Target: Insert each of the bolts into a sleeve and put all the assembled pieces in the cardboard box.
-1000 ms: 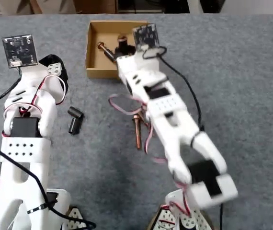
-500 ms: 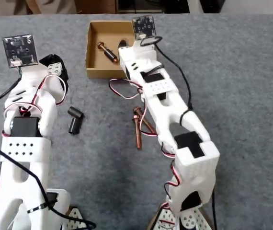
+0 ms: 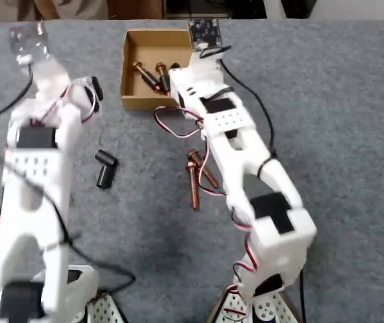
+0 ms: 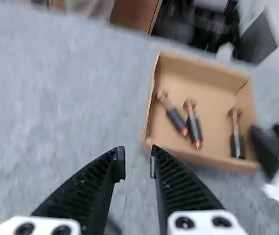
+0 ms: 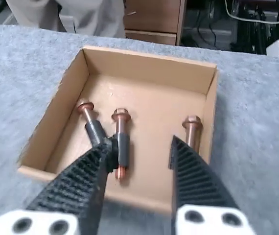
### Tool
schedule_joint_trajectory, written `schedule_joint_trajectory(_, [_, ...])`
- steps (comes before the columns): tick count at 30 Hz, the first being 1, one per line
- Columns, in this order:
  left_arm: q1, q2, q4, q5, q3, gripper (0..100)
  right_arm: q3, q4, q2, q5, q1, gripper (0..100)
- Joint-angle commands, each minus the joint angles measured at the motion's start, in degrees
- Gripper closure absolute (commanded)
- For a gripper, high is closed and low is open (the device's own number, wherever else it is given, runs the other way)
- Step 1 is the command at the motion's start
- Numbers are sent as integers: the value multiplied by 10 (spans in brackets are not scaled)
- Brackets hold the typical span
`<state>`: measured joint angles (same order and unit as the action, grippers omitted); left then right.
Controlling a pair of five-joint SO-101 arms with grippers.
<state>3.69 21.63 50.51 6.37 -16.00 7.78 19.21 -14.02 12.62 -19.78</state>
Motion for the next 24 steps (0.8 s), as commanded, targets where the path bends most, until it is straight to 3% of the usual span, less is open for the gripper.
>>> schedule_joint_trajectory(1, [9,-102,120,29,168,902,-28,109,107,5,10,908])
schedule_joint_trajectory(6, [8,-197,235,55,294,903,-28,240,186,-25,9,940])
schedule_joint_trajectory(11, [22,-221,310,54,342,903,-28,356,246,-55,1,940])
schedule_joint_trajectory(16, [104,-221,389,52,352,903,-31,454,251,-84,-67,939])
schedule_joint_trajectory(21, [207,-228,444,11,346,904,-43,461,197,-84,-149,939])
schedule_joint_trajectory(24, [256,-222,434,-23,306,904,-78,462,138,-84,-200,939])
